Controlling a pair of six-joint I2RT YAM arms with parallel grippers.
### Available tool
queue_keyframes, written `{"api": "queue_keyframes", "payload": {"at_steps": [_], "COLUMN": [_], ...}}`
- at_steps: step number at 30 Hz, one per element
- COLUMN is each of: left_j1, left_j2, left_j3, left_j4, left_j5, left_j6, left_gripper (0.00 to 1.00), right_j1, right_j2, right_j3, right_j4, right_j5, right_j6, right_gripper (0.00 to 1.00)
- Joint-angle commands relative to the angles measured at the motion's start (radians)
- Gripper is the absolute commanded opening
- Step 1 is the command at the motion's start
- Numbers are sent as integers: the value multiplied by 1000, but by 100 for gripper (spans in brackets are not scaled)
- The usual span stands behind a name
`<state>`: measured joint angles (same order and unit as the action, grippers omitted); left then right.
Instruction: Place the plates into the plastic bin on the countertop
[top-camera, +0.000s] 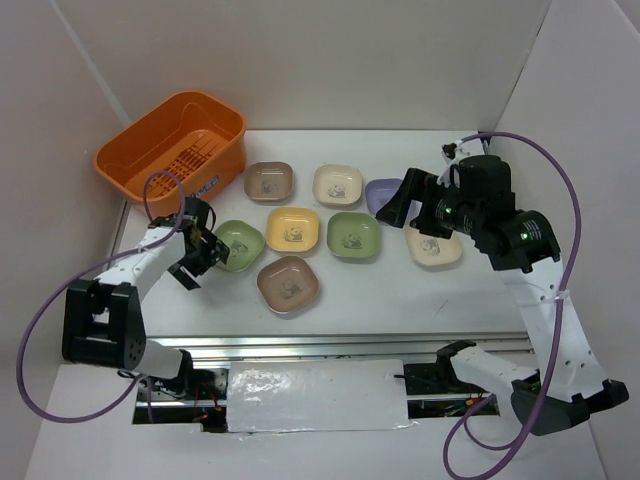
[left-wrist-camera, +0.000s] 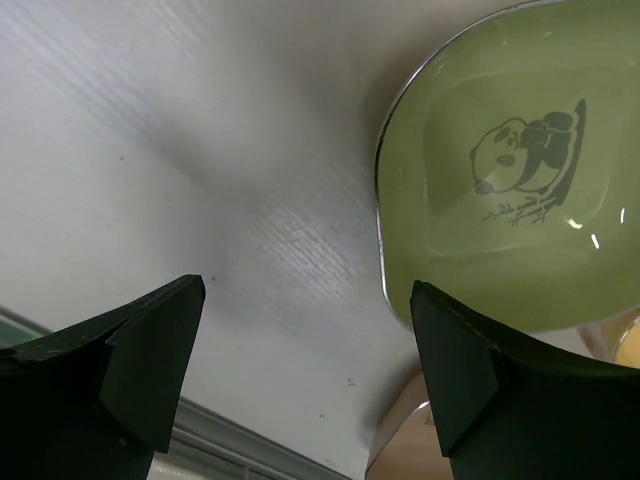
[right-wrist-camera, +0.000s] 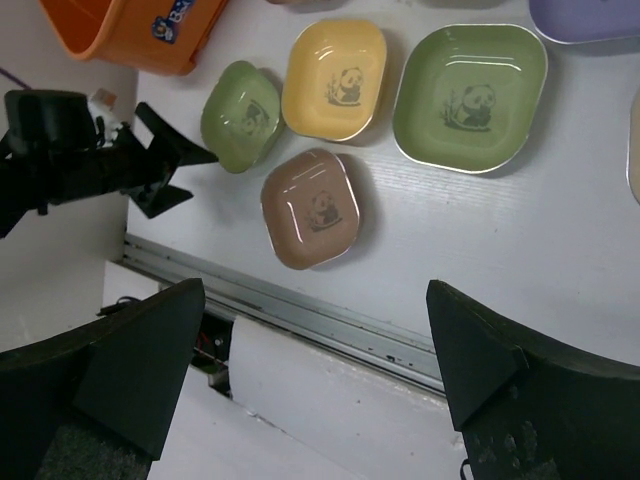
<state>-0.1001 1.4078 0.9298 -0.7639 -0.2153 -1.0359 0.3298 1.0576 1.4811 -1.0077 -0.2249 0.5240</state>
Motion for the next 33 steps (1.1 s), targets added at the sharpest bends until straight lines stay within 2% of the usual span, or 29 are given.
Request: {"api": "queue_keyframes", "payload": {"at_steps": [1, 2, 3, 6, 7, 9, 10, 11, 12, 13, 18, 20, 22, 24, 26, 28, 29, 30, 31, 32, 33], "left_j1": [-21, -24, -33, -47, -58, -67, -75, -79, -81, -85, -168, -202, -214, -216, -211, -194, -191, -190, -190, -188, -175], "left_j2": [61, 80, 123, 201, 213, 229, 226, 223, 212, 183, -56, -133, -237, -315, -342, -343, -333, -329, -325, -325, -325], "left_j3": [-28, -35, -45, -55, -59, -65, -71, -74, -75, -71, 49, 81, 67, -18, -93, -118, -120, -120, -124, -132, -153], "left_j4": [156, 172, 190, 202, 202, 196, 195, 187, 149, 117, -188, -228, -198, -103, -25, -12, -9, -2, 1, 44, 72], "left_j5": [-9, -18, -30, -41, -45, -56, -64, -78, -88, -107, -260, -323, -341, -339, -320, -296, -289, -277, -276, -250, -239], "left_j6": [-96, -127, -136, -176, -184, -211, -216, -236, -249, -259, -322, -317, -297, -227, -202, -197, -194, -184, -182, -161, -127], "left_gripper": [97, 96, 88, 77, 64, 52, 40, 32, 20, 0, 0, 0, 0, 0, 0, 0, 11, 48, 61, 69, 72], "right_j1": [24, 38, 58, 83, 89, 101, 101, 103, 104, 106, 112, 110, 110, 112, 117, 126, 129, 133, 135, 144, 144], "right_j2": [7, 10, 19, 28, 34, 39, 38, 39, 41, 42, 44, 44, 53, 68, 81, 96, 104, 108, 108, 107, 105], "right_j3": [30, 36, 53, 79, 85, 97, 100, 102, 111, 116, 117, 105, 102, 108, 131, 149, 162, 163, 163, 160, 156], "right_j4": [63, 58, 51, 35, 32, 26, 21, 21, 17, 14, 1, 9, 14, 14, 5, -5, -9, -9, -11, -8, -6], "right_j5": [-44, -36, -25, -13, -4, 4, 9, 10, 13, 16, 36, 32, 27, 21, 18, 21, 22, 28, 29, 29, 25], "right_j6": [-19, -21, -22, -27, -25, -25, -25, -22, -21, -22, -18, -13, -13, -10, -13, -16, -16, -16, -15, -13, -12], "right_gripper": [100, 100, 100, 100, 100, 100, 100, 100, 100, 100, 100, 100, 100, 100, 100, 100, 100, 100, 100, 100, 100]}}
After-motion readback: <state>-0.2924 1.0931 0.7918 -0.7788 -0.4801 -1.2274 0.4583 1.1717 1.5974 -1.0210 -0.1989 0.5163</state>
